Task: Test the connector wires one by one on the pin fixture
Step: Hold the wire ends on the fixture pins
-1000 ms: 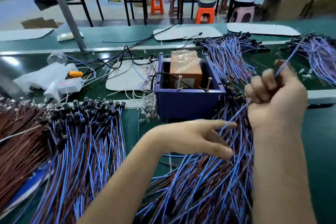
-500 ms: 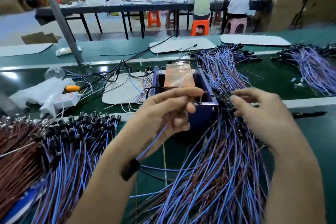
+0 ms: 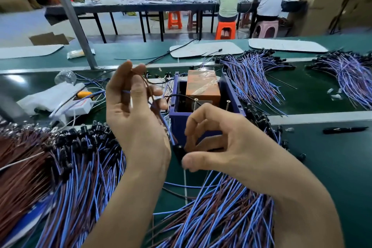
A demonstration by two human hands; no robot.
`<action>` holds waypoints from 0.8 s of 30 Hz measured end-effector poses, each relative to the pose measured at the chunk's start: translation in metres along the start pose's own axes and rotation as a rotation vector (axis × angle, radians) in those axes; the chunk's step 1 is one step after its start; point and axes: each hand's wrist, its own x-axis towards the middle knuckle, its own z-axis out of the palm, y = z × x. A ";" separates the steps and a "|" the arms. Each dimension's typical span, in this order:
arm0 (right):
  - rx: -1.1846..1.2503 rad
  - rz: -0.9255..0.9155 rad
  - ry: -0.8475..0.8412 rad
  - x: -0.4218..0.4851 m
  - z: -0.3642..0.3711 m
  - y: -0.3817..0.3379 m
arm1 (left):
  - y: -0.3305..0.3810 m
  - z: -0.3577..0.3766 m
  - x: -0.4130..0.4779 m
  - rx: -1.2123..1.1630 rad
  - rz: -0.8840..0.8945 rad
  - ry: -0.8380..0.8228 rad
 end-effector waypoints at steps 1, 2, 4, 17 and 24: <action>0.007 0.000 -0.011 0.001 0.000 0.001 | -0.001 0.000 -0.001 0.014 0.038 -0.004; 0.011 -0.004 -0.012 0.003 0.000 0.002 | -0.002 0.000 -0.002 0.028 0.064 -0.015; 0.038 -0.020 0.009 0.005 0.000 0.003 | -0.001 -0.001 0.000 0.097 0.083 -0.046; 0.171 -0.207 0.399 0.001 -0.025 0.020 | 0.025 -0.006 0.004 1.102 0.430 -0.999; 0.316 -0.296 0.448 0.004 -0.020 0.014 | 0.022 -0.005 0.003 0.787 0.240 -0.865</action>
